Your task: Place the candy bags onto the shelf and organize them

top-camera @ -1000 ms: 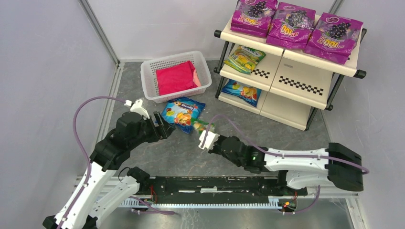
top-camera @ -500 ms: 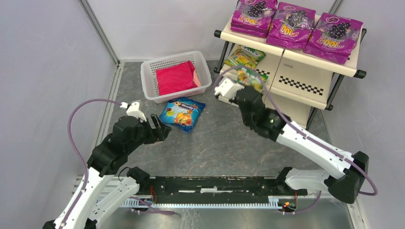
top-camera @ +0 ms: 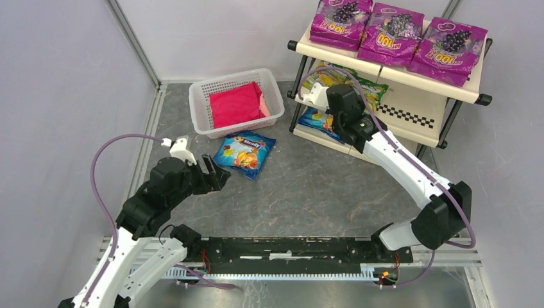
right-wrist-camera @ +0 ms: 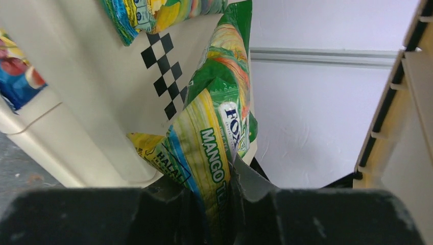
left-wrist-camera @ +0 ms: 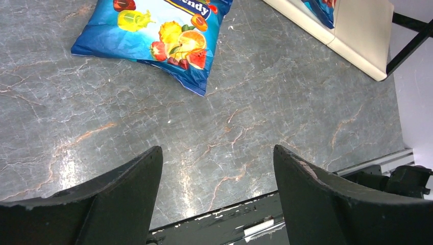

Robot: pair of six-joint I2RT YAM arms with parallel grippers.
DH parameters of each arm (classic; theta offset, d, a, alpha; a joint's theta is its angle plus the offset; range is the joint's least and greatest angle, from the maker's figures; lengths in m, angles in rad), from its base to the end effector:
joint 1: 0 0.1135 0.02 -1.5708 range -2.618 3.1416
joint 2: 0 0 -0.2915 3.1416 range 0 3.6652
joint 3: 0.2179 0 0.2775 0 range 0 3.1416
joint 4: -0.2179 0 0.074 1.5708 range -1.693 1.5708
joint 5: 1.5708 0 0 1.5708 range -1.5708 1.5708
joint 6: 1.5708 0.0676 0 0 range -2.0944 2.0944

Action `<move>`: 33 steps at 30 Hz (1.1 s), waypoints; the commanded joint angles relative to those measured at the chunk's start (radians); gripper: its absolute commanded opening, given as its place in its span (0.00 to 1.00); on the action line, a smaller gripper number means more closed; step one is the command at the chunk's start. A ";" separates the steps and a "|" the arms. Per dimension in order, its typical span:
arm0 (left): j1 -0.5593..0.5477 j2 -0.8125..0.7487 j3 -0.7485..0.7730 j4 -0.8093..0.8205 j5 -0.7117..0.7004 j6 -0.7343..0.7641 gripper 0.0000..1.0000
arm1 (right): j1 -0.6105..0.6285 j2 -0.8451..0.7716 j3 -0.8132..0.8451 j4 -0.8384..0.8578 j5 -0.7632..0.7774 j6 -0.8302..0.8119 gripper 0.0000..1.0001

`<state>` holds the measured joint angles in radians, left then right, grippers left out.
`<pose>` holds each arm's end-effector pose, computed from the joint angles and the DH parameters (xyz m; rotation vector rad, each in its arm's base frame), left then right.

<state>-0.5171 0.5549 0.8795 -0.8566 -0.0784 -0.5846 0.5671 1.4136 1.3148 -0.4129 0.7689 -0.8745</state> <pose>0.1171 -0.0605 0.3386 -0.1209 2.1513 -0.5727 0.3262 0.1520 0.3744 -0.9697 1.8256 -0.9845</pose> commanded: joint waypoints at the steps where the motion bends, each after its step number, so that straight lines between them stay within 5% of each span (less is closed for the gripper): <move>1: 0.002 -0.002 -0.004 0.054 0.018 0.055 0.86 | -0.061 0.011 -0.008 0.169 -0.079 -0.139 0.01; 6: 0.002 0.022 -0.010 0.060 0.044 0.062 0.86 | -0.167 0.030 -0.042 0.257 -0.201 -0.164 0.07; 13: 0.003 0.026 -0.008 0.072 0.063 0.075 0.87 | -0.176 0.029 -0.003 0.187 -0.315 -0.053 0.74; 16: 0.003 0.021 -0.010 0.077 0.097 0.086 0.88 | -0.155 -0.019 -0.044 0.134 -0.340 0.015 0.84; 19: 0.003 0.024 -0.011 0.077 0.130 0.098 0.87 | -0.137 -0.081 -0.120 0.167 -0.294 0.039 0.85; 22: 0.002 0.034 -0.014 0.080 0.185 0.113 0.88 | -0.136 -0.104 -0.132 0.166 -0.253 0.059 0.64; 33: 0.003 0.030 -0.015 0.094 0.204 0.124 0.88 | -0.138 -0.147 -0.243 0.324 -0.295 -0.082 0.29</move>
<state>-0.5167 0.5838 0.8642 -0.8055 0.1089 -0.5106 0.4313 1.3209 1.1282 -0.2405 0.5198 -0.8734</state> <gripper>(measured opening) 0.874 0.337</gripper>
